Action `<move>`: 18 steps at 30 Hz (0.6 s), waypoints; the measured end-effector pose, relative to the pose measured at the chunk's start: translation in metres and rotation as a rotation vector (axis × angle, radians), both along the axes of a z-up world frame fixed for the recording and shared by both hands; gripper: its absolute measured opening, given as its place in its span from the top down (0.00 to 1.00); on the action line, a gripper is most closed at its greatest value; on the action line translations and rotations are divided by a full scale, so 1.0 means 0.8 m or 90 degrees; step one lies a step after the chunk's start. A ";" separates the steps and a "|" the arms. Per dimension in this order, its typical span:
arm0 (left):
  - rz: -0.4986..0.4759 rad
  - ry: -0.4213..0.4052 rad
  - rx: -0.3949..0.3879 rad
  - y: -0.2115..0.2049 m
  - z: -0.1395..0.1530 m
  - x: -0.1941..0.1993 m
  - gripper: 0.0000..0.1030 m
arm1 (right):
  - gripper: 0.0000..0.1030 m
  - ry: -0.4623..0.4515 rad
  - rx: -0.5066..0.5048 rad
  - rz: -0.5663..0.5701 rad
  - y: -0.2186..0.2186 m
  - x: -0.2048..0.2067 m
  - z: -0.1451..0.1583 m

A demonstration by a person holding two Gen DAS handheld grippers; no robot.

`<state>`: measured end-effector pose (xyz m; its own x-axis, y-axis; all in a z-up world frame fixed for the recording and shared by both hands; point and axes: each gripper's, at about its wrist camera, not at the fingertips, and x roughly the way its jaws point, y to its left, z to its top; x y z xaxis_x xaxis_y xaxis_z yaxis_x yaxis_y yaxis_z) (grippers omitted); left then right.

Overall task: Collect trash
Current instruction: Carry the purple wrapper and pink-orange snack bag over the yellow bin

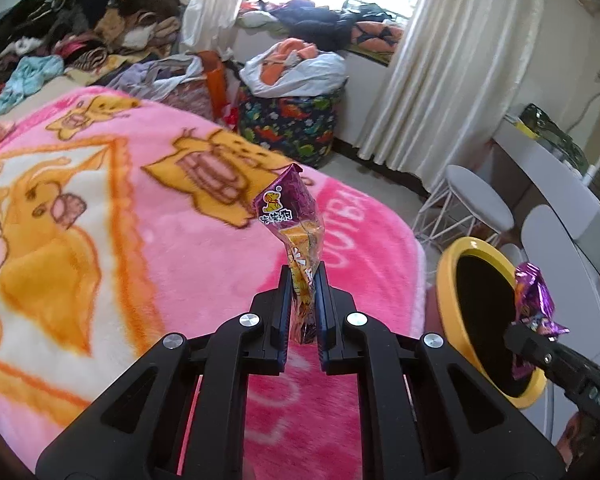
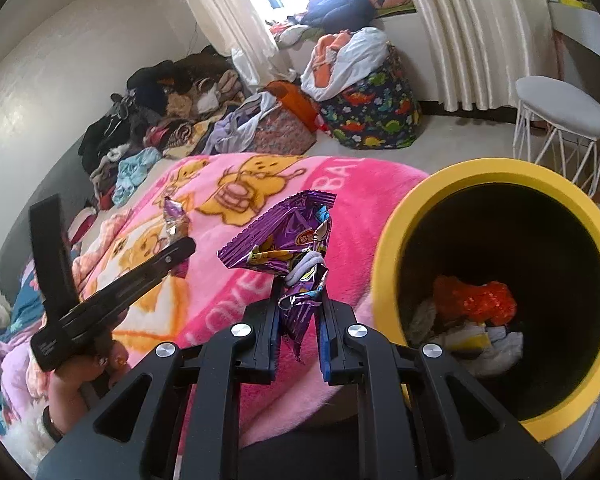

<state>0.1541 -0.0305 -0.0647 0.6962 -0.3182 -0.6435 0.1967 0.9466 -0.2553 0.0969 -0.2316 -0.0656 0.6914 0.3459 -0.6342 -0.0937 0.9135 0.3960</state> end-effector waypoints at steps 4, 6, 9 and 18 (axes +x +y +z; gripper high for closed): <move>-0.018 -0.013 -0.001 -0.013 0.011 -0.011 0.94 | 0.86 -0.006 0.005 -0.018 -0.017 -0.008 0.005; -0.024 -0.019 -0.001 -0.017 0.014 -0.016 0.94 | 0.86 -0.008 0.008 -0.025 -0.023 -0.012 0.006; -0.033 -0.026 -0.001 -0.025 0.020 -0.021 0.94 | 0.86 -0.014 0.011 -0.038 -0.035 -0.020 0.009; -0.058 -0.043 -0.001 -0.049 0.036 -0.035 0.94 | 0.86 -0.034 0.028 -0.076 -0.070 -0.037 0.019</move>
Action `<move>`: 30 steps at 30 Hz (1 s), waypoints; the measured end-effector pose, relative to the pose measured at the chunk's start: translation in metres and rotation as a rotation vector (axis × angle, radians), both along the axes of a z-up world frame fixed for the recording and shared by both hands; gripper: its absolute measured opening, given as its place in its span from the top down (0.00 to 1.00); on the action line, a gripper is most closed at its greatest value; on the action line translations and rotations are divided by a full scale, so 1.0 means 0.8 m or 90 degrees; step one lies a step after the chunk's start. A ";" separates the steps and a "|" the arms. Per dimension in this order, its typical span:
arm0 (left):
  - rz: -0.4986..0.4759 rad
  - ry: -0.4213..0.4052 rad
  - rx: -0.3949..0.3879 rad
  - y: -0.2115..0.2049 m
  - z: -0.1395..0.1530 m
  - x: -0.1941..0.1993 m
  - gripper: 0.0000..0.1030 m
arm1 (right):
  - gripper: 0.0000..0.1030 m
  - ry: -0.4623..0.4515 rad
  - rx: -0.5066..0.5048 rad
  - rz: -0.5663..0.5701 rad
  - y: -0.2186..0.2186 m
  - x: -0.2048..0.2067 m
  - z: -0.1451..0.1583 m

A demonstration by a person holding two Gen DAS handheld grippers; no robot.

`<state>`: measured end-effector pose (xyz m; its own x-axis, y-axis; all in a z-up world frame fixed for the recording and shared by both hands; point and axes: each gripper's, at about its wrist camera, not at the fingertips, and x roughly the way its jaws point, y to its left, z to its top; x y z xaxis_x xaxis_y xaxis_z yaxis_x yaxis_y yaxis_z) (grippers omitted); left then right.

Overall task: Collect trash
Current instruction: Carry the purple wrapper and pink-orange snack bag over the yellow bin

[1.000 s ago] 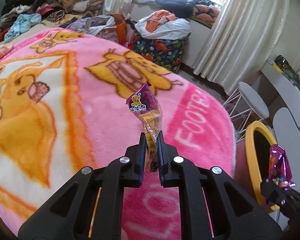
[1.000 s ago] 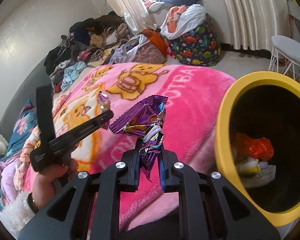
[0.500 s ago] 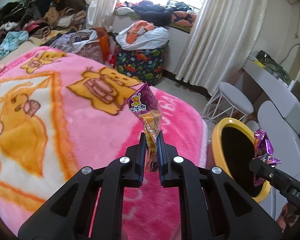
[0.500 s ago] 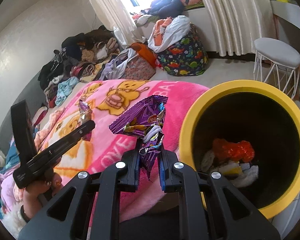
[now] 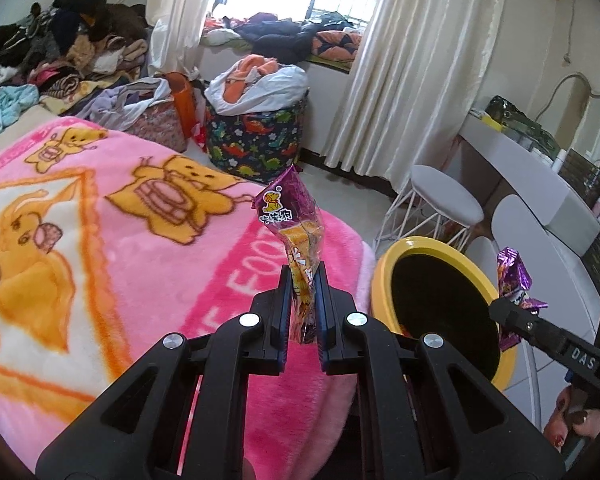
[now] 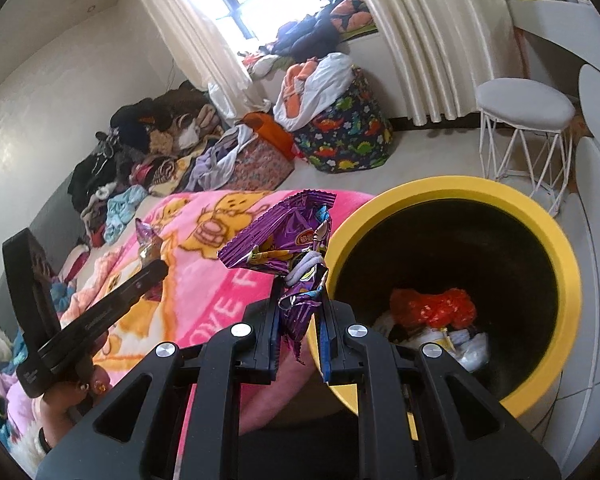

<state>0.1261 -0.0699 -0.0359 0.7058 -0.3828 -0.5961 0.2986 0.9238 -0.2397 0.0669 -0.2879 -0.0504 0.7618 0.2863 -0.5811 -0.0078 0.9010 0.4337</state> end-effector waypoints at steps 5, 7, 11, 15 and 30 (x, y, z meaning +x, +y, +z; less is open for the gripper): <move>-0.024 -0.001 0.004 -0.023 0.001 -0.007 0.94 | 0.86 -0.005 0.018 -0.027 -0.025 -0.007 -0.001; -0.035 -0.002 0.006 -0.034 0.001 -0.009 0.94 | 0.86 -0.004 0.021 -0.036 -0.033 -0.007 -0.002; -0.058 0.001 0.009 -0.055 -0.002 -0.014 0.94 | 0.86 0.003 0.026 -0.061 -0.050 -0.010 -0.008; -0.090 0.012 0.009 -0.080 -0.010 -0.015 0.94 | 0.86 0.012 0.021 -0.084 -0.068 -0.012 -0.016; -0.247 0.081 0.055 -0.188 -0.059 -0.005 0.93 | 0.84 0.092 0.079 -0.128 -0.124 -0.005 -0.075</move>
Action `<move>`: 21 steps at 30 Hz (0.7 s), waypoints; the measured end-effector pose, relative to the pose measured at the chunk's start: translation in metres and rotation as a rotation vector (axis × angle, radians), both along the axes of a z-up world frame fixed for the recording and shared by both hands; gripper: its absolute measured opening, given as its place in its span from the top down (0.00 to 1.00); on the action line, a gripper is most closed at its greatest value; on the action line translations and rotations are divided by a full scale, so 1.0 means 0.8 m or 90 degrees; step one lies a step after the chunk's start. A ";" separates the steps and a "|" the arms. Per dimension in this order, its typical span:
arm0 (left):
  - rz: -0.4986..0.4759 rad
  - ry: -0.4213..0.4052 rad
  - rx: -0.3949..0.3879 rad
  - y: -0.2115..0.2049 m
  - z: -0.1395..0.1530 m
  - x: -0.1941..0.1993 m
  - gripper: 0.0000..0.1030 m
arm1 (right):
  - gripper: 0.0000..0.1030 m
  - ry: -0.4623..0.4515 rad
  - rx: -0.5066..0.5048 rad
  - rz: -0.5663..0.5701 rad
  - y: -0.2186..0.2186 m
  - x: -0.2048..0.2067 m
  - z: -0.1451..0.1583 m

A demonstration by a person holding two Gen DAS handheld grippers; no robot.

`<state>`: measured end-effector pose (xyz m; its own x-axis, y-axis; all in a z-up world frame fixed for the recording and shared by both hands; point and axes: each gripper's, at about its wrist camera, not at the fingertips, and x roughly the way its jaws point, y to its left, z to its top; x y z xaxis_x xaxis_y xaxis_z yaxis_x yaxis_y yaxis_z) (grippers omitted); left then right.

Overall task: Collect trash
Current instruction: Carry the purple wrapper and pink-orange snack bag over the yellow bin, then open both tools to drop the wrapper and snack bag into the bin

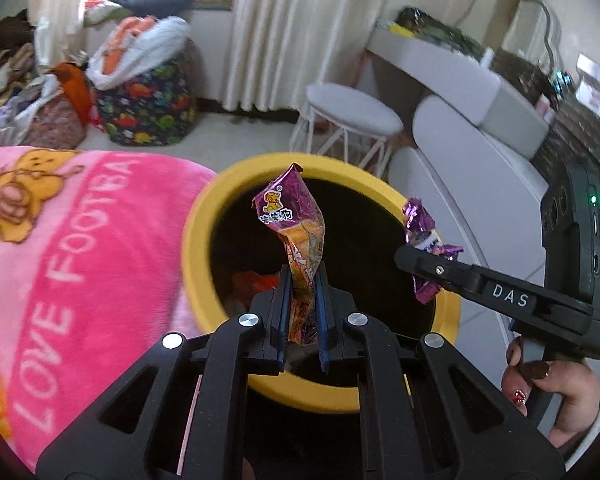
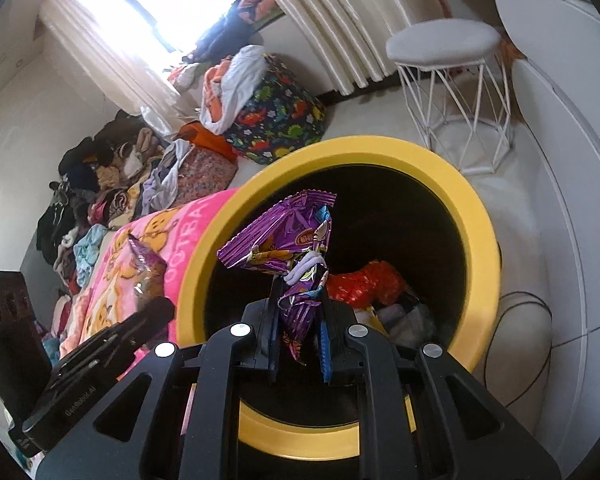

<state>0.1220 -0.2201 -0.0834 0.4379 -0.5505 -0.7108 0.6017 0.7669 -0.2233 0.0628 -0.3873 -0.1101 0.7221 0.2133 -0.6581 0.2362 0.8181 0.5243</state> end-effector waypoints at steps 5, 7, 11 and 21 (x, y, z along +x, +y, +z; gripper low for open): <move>-0.022 0.027 0.021 -0.021 -0.018 0.015 0.93 | 0.83 0.009 0.012 -0.019 -0.009 -0.001 -0.007; -0.028 0.037 0.028 -0.027 -0.024 0.020 0.92 | 0.79 0.014 0.016 -0.023 -0.013 -0.001 -0.010; -0.028 0.042 0.038 -0.033 -0.030 0.027 0.90 | 0.59 0.019 0.022 -0.037 -0.018 -0.002 -0.013; 0.005 0.027 0.028 -0.023 -0.015 0.024 0.33 | 0.24 -0.010 -0.031 -0.078 -0.019 -0.017 0.011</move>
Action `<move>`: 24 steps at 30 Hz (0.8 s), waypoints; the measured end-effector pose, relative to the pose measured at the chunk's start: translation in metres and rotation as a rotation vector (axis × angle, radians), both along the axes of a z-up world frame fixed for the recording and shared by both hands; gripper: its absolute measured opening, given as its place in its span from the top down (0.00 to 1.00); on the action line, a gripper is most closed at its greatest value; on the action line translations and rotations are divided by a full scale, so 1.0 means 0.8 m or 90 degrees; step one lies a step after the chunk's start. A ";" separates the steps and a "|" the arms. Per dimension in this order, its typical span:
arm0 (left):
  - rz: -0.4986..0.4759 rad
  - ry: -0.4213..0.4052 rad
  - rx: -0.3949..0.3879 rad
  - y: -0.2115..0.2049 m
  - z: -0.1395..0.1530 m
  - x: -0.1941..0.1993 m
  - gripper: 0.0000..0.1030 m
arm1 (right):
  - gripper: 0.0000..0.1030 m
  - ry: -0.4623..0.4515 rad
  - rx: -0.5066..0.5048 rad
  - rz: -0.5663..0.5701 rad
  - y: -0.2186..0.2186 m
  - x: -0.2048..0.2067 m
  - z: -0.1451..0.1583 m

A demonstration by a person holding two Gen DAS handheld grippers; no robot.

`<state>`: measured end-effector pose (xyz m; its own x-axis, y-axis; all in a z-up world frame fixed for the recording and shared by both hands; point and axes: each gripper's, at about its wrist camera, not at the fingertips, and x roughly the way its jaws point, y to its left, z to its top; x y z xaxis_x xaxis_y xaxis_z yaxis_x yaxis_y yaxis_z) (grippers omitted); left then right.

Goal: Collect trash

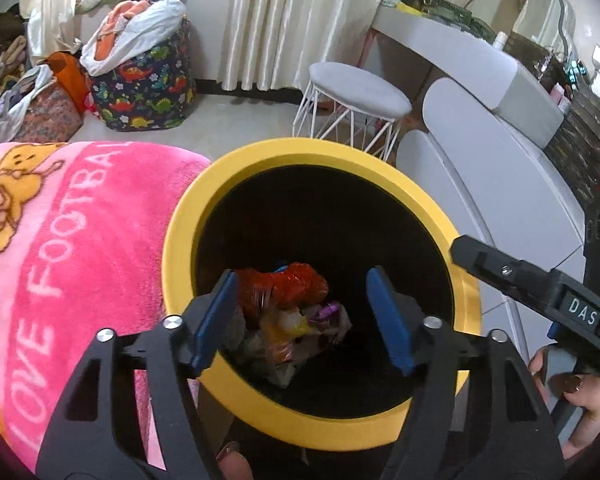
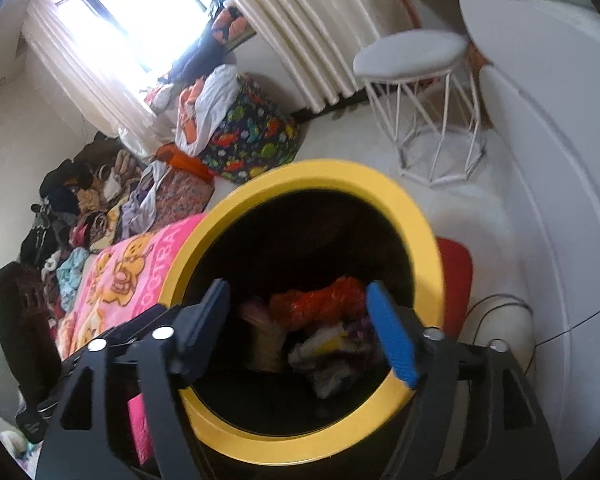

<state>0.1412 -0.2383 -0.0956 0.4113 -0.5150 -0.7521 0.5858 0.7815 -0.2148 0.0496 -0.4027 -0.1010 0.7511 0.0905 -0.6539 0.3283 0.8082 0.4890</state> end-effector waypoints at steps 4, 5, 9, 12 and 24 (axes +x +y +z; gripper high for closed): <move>0.017 -0.023 -0.005 0.012 0.012 -0.008 0.14 | 0.14 -0.016 -0.037 -0.028 0.000 -0.013 0.011; 0.024 -0.027 -0.006 0.015 0.016 -0.009 0.11 | 0.13 -0.018 -0.049 -0.034 0.001 -0.017 0.013; 0.047 -0.052 -0.015 0.032 0.032 -0.020 0.11 | 0.06 -0.036 -0.101 -0.050 0.010 -0.031 0.027; 0.068 -0.086 -0.015 0.049 0.045 -0.031 0.11 | 0.06 -0.068 -0.136 -0.059 0.022 -0.044 0.041; 0.183 -0.185 -0.007 0.147 0.076 -0.075 0.11 | 0.06 -0.181 -0.209 -0.027 0.097 -0.079 0.073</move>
